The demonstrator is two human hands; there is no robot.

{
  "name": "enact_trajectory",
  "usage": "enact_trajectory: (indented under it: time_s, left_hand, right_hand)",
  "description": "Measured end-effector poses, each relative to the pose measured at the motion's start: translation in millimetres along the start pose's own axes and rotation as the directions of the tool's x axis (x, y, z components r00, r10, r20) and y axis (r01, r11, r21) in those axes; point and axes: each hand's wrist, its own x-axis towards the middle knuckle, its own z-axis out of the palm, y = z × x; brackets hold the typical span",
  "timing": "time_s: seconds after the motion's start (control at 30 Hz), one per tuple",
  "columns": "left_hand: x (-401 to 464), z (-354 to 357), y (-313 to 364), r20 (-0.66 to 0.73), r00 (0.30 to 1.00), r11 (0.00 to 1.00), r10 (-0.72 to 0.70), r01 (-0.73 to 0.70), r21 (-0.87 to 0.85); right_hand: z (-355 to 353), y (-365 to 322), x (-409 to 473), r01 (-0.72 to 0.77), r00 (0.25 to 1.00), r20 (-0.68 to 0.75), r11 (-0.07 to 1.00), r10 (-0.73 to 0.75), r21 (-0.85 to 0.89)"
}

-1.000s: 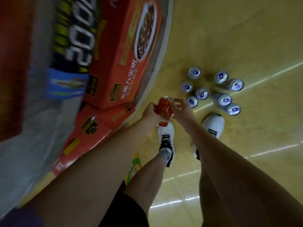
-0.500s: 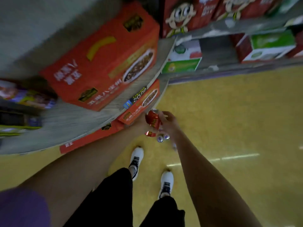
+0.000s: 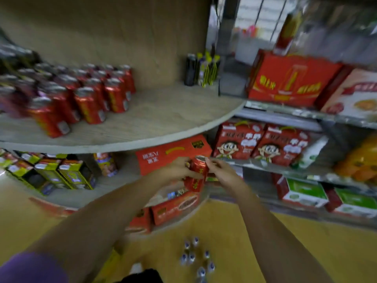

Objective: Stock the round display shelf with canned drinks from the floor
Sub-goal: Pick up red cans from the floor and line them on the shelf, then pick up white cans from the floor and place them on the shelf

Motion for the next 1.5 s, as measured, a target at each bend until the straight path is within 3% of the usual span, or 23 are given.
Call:
enact_trajectory:
  time_s: [0.13, 0.27, 0.4, 0.7, 0.87, 0.97, 1.1, 1.23, 1.4, 1.5]
  left_hand:
    - [-40, -60, 35, -0.168, 0.984, 0.997, 0.065, -0.069, -0.020]
    - [-78, -117, 45, -0.326, 0.941, 0.994, 0.092, -0.108, -0.031]
    - [-101, -170, 36, -0.426, 0.898, 0.986, 0.109, -0.154, -0.071]
    - [-90, -266, 5, -0.503, 0.850, 0.971, 0.156, -0.040, 0.235]
    - [-83, -292, 1, -0.427, 0.826, 0.769, 0.367, -0.011, 0.639]
    - [-80, -309, 10, -0.347, 0.801, 0.587, 0.488, -0.007, 0.809]
    - [-75, -331, 19, -0.185, 0.816, 0.395, 0.548, -0.057, 0.917]
    - [-66, -342, 20, -0.124, 0.797, 0.250, 0.592, -0.035, 0.968]
    - [-51, -341, 17, -0.170, 0.785, 0.210, 0.596, 0.052, 0.976]
    - [-45, -337, 19, -0.176, 0.792, 0.210, 0.585, 0.061, 0.976]
  right_hand:
    - [29, -70, 4, 0.139, 0.987, 0.089, 0.989, -0.135, -0.041]
    - [76, -128, 8, 0.167, 0.956, 0.248, 0.986, -0.155, -0.025]
    - [132, -161, 13, 0.204, 0.937, 0.303, 0.977, -0.176, -0.063]
    - [229, -197, 44, 0.292, 0.951, 0.150, 0.944, -0.270, -0.152]
    - [259, -203, 77, 0.231, 0.973, 0.075, 0.942, -0.219, -0.243]
    - [268, -208, 88, 0.184, 0.983, 0.021, 0.971, -0.183, -0.153]
    - [281, -214, 99, 0.137, 0.990, -0.028, 0.990, -0.138, -0.027]
    - [290, -220, 114, 0.141, 0.987, -0.093, 0.987, -0.134, 0.074]
    - [298, -218, 137, 0.130, 0.979, -0.180, 0.970, -0.092, 0.207]
    - [295, -215, 144, 0.092, 0.993, -0.097, 0.959, -0.068, 0.269]
